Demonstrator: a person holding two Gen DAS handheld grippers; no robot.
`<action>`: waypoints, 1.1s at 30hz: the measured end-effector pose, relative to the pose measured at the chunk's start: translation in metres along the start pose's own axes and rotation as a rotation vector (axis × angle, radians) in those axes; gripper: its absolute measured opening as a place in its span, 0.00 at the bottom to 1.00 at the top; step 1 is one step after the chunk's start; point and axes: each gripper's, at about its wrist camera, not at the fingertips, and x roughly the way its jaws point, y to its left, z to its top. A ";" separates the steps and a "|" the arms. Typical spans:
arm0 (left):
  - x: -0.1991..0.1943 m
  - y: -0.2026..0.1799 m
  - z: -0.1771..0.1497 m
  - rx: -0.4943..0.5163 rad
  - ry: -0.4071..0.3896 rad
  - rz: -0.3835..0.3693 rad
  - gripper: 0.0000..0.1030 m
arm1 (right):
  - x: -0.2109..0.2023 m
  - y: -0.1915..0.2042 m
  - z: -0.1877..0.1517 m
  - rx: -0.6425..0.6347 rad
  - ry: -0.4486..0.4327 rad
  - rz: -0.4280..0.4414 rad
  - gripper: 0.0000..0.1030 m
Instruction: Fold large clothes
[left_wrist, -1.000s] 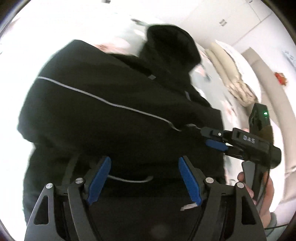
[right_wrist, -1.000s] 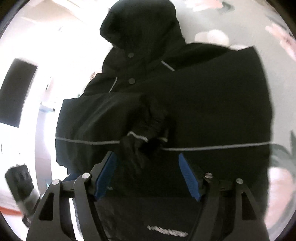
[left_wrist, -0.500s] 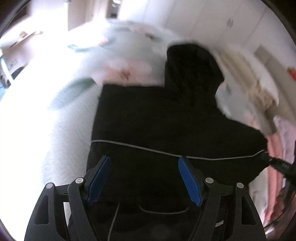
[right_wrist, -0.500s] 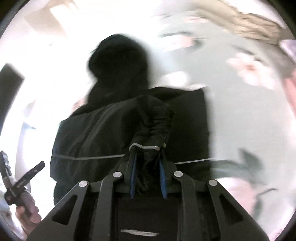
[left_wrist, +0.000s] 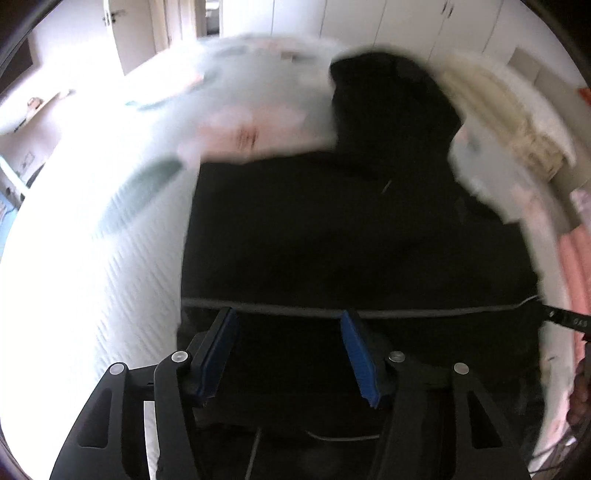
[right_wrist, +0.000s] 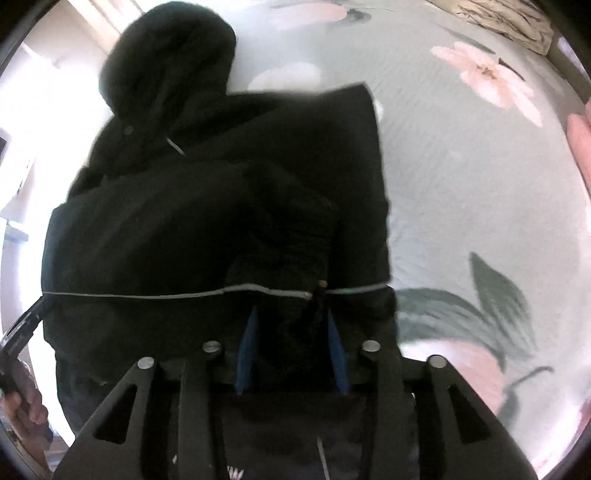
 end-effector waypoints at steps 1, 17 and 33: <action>-0.011 -0.003 0.004 0.007 -0.025 -0.026 0.59 | -0.012 0.003 0.000 -0.011 -0.030 -0.006 0.50; 0.089 -0.067 -0.002 0.150 0.085 -0.062 0.59 | 0.091 0.121 0.023 -0.287 0.000 -0.015 0.44; 0.054 -0.006 -0.046 -0.014 0.084 0.027 0.59 | 0.073 0.007 -0.023 -0.219 0.089 -0.055 0.45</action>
